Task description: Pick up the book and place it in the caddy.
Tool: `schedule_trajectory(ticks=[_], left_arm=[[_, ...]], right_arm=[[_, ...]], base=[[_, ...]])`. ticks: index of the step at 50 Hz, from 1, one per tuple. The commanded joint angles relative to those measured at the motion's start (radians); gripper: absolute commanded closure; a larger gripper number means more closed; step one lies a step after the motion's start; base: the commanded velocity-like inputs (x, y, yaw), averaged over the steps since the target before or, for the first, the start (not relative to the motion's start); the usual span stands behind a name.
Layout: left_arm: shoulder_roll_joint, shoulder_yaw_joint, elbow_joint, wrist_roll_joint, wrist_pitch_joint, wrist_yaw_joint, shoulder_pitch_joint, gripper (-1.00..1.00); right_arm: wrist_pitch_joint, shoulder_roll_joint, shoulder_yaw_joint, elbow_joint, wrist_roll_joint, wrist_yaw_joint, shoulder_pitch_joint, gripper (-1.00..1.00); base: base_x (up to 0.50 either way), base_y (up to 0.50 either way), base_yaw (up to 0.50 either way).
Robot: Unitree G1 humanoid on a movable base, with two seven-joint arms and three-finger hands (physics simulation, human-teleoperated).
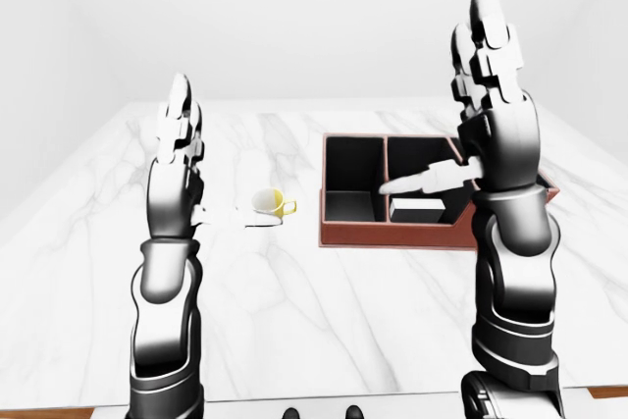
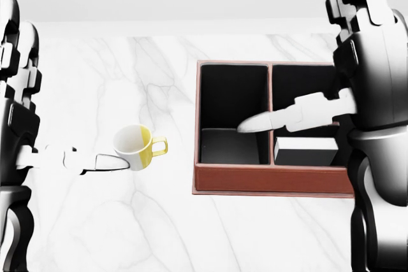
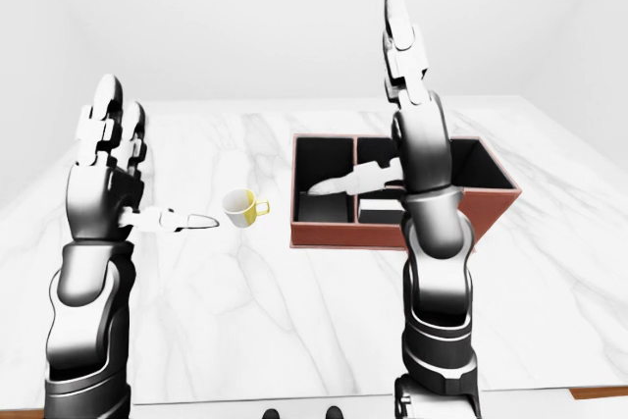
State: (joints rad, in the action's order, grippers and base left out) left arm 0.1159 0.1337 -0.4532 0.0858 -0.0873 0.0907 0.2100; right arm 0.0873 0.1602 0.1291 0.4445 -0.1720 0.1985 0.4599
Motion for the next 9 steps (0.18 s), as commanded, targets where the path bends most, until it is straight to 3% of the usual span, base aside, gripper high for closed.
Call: schedule_trajectory(ticks=[1,9], left_arm=[[0.014,-0.002,-0.101,0.017,0.000,0.018,0.062,-1.00],[0.013,-0.007,-0.113,0.021,0.000,0.022,0.073,-1.00]], right_arm=[[0.000,-0.048,-0.020,0.122,0.172,-0.130,-0.098,-1.00],[0.000,-0.060,-0.027,0.115,0.185,-0.161,-0.120,-1.00]], base=[[0.00,0.00,0.00],[0.00,0.00,0.00]])
